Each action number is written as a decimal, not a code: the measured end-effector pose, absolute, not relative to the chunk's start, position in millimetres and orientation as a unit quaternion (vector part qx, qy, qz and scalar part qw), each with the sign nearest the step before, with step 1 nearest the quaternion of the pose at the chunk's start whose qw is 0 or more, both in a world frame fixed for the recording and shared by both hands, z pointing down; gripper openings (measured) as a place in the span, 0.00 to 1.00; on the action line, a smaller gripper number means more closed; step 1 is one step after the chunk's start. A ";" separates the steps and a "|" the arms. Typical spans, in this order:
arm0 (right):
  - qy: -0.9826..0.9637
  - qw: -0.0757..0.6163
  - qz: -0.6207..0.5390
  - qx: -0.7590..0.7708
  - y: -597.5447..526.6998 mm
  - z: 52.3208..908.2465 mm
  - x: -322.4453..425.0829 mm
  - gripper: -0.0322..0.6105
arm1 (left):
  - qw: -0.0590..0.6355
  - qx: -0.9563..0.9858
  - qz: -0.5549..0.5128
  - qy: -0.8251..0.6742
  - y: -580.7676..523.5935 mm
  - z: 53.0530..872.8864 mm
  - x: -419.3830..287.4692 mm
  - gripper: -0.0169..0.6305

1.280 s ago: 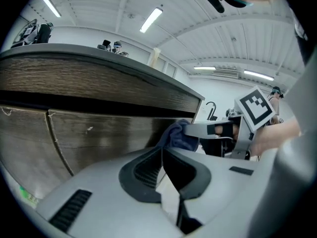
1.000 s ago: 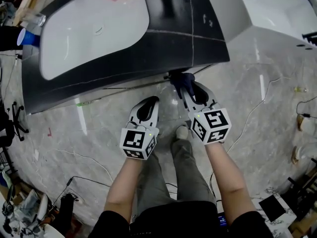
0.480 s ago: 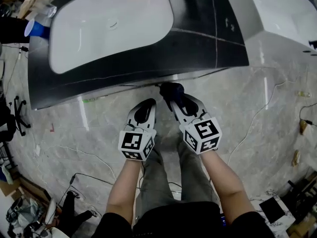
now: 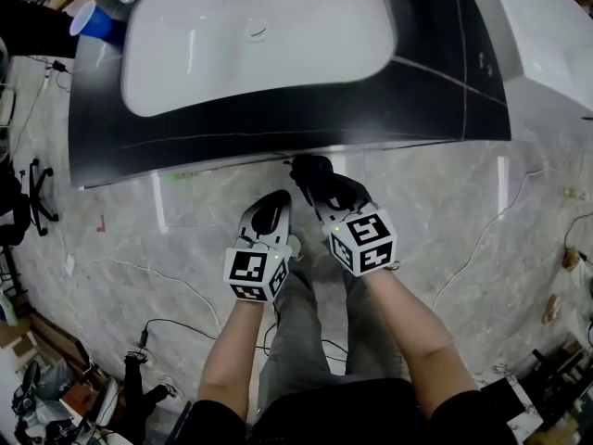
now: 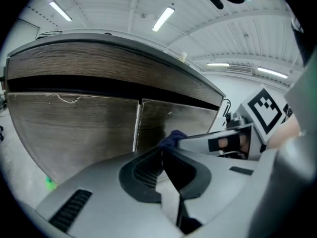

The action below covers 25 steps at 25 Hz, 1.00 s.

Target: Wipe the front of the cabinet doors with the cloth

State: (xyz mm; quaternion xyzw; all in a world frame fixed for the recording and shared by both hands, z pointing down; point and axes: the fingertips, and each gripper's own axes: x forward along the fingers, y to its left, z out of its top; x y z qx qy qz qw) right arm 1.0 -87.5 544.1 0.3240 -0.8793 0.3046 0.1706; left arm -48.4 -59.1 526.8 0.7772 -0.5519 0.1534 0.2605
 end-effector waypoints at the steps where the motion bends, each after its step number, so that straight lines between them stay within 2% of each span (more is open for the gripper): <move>1: -0.880 0.172 0.304 0.323 -90.2 547.0 -4.8 0.22 | 0.259 0.777 0.154 -0.552 -60.1 527.6 -52.8 0.05; 11: -0.877 0.184 0.295 0.333 -113.3 558.4 -7.2 0.22 | 0.261 0.778 0.152 -0.552 -68.9 530.5 -61.6 0.05; 25: -0.862 0.173 0.291 0.376 -129.5 554.6 82.4 0.21 | 0.258 0.808 0.159 -0.504 -90.4 532.9 25.7 0.05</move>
